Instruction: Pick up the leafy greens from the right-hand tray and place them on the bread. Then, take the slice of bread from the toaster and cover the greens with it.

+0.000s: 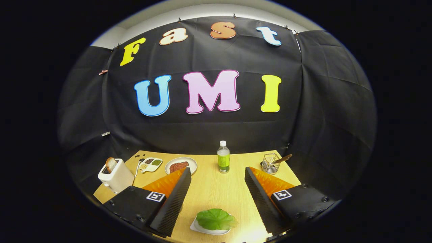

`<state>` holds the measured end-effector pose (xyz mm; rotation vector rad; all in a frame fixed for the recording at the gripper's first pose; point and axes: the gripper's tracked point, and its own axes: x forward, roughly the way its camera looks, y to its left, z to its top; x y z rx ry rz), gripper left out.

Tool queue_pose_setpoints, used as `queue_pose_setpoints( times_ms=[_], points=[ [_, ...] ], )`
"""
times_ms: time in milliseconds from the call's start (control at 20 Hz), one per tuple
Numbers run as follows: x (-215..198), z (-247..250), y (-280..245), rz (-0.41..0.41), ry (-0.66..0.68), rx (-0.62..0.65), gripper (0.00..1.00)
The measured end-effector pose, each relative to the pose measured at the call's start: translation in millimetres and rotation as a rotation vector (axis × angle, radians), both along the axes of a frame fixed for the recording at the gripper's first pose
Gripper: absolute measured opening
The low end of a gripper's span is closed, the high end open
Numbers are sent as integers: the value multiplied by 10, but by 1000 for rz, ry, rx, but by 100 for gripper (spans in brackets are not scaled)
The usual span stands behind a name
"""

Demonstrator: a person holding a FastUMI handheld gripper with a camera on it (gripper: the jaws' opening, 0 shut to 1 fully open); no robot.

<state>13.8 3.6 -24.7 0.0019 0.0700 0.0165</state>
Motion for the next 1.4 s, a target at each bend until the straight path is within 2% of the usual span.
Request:
queue_pose_setpoints(
  times_ms=[550, 1200, 1400],
  points=[
    [128, -725, -2, 42, 163, -6, 99],
    [312, -2518, 42, 192, 498, -156, 100],
    [408, -2951, 15, 222, 563, -211, 100]
  ],
)
